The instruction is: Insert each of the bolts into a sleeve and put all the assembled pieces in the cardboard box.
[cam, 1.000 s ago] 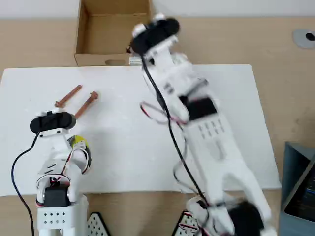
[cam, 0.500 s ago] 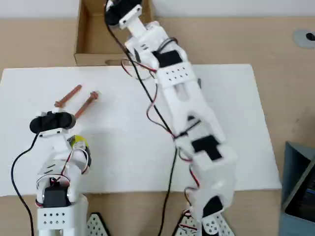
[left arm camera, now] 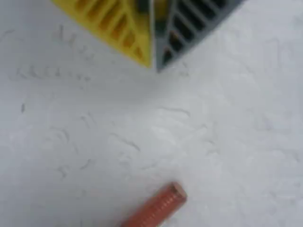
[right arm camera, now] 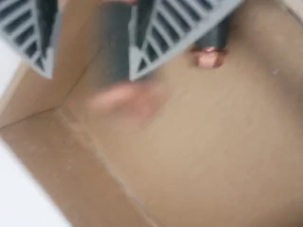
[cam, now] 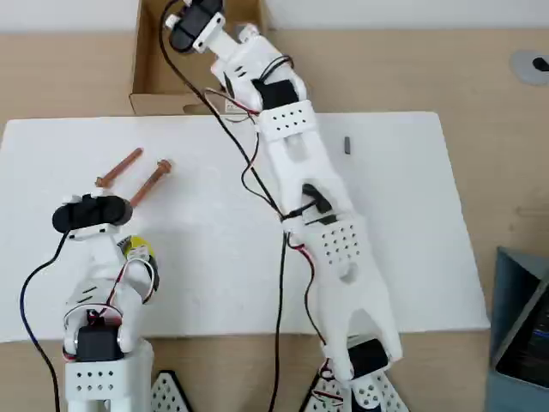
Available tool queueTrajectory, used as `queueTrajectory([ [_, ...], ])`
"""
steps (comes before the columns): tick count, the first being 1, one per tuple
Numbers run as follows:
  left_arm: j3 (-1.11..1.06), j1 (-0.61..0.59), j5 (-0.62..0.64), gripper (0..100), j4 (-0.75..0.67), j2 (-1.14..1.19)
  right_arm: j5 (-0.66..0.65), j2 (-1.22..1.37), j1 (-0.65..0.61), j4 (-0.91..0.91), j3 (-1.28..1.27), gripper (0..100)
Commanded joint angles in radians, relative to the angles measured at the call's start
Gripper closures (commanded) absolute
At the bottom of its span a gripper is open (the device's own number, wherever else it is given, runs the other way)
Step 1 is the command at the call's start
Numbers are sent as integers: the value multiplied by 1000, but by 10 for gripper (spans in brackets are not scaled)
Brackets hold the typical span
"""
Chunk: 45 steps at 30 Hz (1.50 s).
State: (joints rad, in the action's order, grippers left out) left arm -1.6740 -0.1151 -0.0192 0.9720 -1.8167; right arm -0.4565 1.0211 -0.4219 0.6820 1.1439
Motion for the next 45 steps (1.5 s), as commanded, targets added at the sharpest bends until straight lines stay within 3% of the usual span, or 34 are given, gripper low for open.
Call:
queueTrajectory([
  [1, 3, -5, -2, 999, 0, -5, -9, 24, 10, 28, 136, 868],
  [9, 3, -5, -2, 999, 0, -5, -8, 56, 18, 141, 249, 868],
  [17, 3, -5, -2, 999, 0, -5, -5, 54, 51, 517, 526, 939],
  [36, 3, -5, -2, 999, 0, -5, -8, -202, 134, 1099, 522, 941],
  [45, 3, -5, -2, 999, 0, -5, -21, -314, 222, 1106, 430, 941],
])
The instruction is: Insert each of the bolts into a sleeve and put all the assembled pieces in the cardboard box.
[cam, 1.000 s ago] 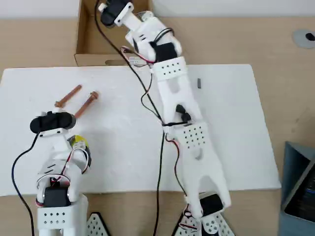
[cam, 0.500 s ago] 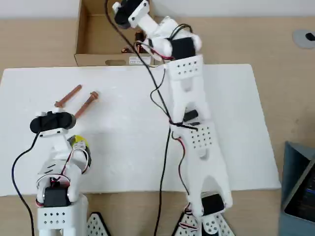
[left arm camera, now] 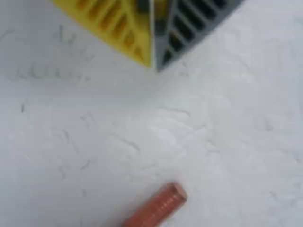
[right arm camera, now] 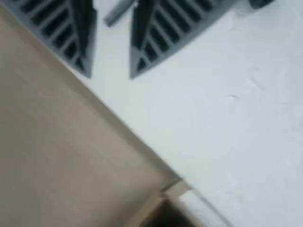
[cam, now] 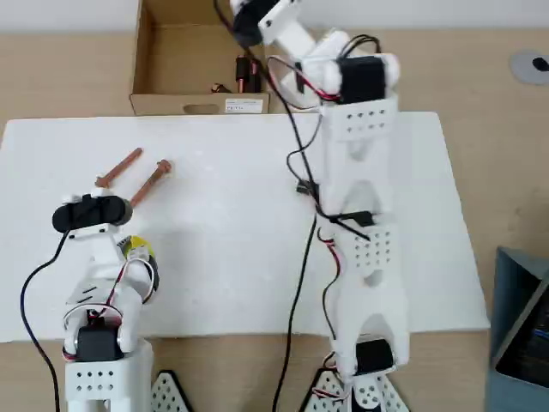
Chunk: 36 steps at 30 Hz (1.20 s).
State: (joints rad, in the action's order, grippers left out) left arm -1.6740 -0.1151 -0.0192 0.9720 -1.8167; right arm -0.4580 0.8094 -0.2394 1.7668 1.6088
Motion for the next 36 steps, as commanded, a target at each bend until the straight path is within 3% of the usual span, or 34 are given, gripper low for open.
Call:
queueTrajectory([
  [1, 3, -5, -2, 999, 0, -5, -32, -130, 51, 21, -77, 941],
  [16, 3, -6, -2, 999, 0, -5, -224, -575, 74, 17, -1029, 939],
  [28, 3, -31, -2, 999, 0, -5, -393, -576, 67, -40, -1277, 853],
  [36, 3, -32, -2, 999, 0, -5, -404, -575, -8, -187, -1437, 853],
])
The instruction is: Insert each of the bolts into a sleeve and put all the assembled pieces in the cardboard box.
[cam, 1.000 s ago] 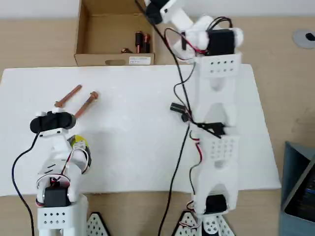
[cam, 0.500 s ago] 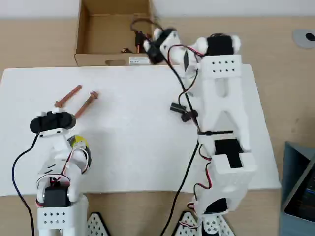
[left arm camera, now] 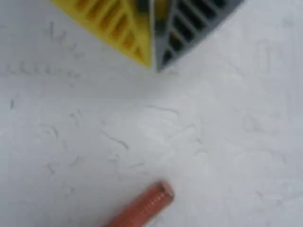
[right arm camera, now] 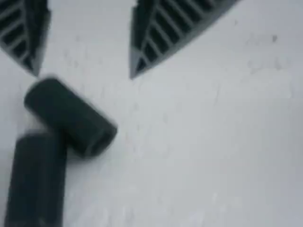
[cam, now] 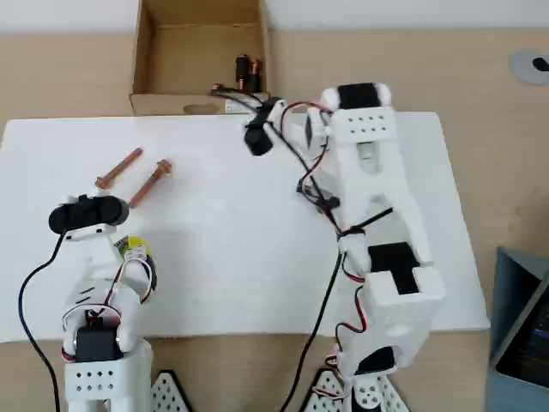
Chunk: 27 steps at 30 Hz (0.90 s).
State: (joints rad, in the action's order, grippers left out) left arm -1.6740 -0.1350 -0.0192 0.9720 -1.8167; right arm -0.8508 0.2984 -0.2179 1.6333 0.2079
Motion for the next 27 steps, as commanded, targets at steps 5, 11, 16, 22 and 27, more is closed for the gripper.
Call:
queueTrajectory([
  [5, 3, -12, -2, 999, 0, -5, -8, -58, -47, -144, -125, 853],
  [11, 3, -12, -2, 999, 0, -5, -11, 27, -41, -173, -134, 855],
  [16, 3, -12, -2, 999, 0, -5, -11, 77, -44, -239, -134, 855],
  [22, 3, -12, -2, 998, 2, -5, -11, 143, -42, -279, -133, 856],
  [27, 3, -12, -2, 998, 3, -5, -11, 219, -42, -285, -90, 857],
])
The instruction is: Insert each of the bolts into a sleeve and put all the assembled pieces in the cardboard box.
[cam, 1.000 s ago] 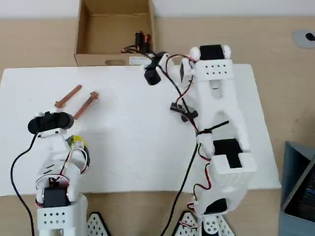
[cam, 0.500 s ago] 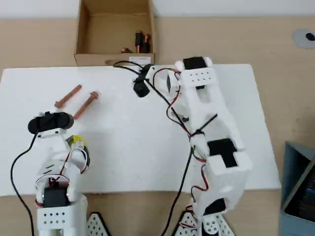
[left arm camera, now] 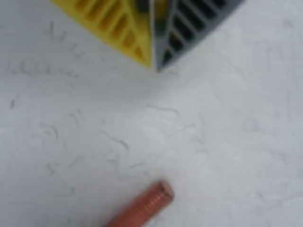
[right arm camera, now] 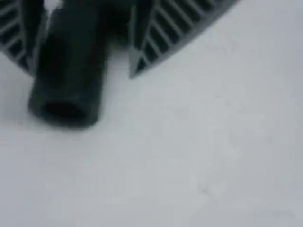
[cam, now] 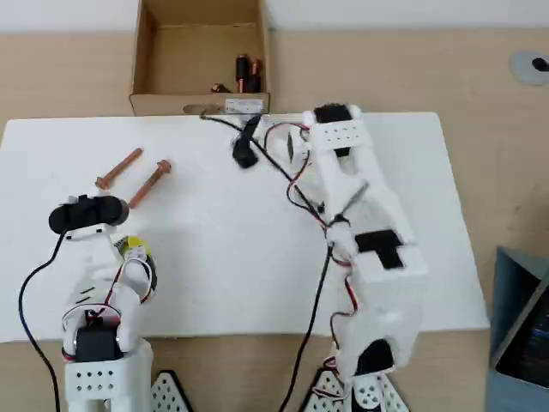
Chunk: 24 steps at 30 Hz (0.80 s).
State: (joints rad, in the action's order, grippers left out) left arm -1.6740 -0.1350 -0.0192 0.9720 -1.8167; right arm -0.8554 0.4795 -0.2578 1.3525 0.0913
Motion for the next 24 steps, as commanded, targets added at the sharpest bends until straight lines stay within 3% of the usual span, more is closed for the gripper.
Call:
queueTrajectory([
  [1, 3, -12, -2, 998, 3, -5, -5, 56, -1, -3, 44, 857],
  [8, 3, -12, -2, 998, 3, -5, 0, 151, 1, 44, 162, 868],
  [14, 3, -12, -2, 998, 3, -5, 2, 174, 1, 100, 217, 991],
  [19, 3, -12, -3, 998, 3, -5, 12, 168, 1, 187, 292, 988],
  [24, 3, -12, -5, 998, 3, -5, 80, 162, 1, 344, 521, 988],
])
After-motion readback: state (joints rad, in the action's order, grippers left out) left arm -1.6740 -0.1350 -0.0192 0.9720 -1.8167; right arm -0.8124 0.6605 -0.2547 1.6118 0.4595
